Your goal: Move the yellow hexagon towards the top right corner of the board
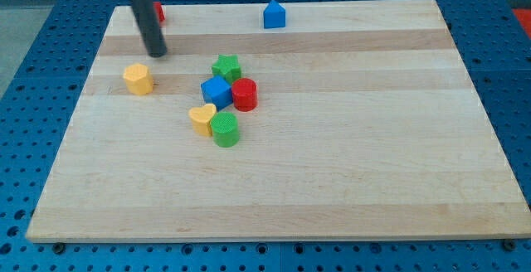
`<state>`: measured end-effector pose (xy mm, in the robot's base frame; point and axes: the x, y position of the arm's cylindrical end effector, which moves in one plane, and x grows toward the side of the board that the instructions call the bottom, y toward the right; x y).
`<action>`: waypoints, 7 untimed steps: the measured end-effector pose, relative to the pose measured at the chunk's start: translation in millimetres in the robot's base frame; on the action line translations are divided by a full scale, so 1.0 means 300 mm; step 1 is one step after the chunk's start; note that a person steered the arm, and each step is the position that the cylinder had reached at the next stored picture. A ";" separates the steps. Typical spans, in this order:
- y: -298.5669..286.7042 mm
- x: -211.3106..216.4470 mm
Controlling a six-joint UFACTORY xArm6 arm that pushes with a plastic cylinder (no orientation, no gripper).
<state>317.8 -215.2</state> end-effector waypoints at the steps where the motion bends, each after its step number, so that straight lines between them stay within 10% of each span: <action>1: -0.134 0.038; 7: -0.106 0.241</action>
<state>389.9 -247.1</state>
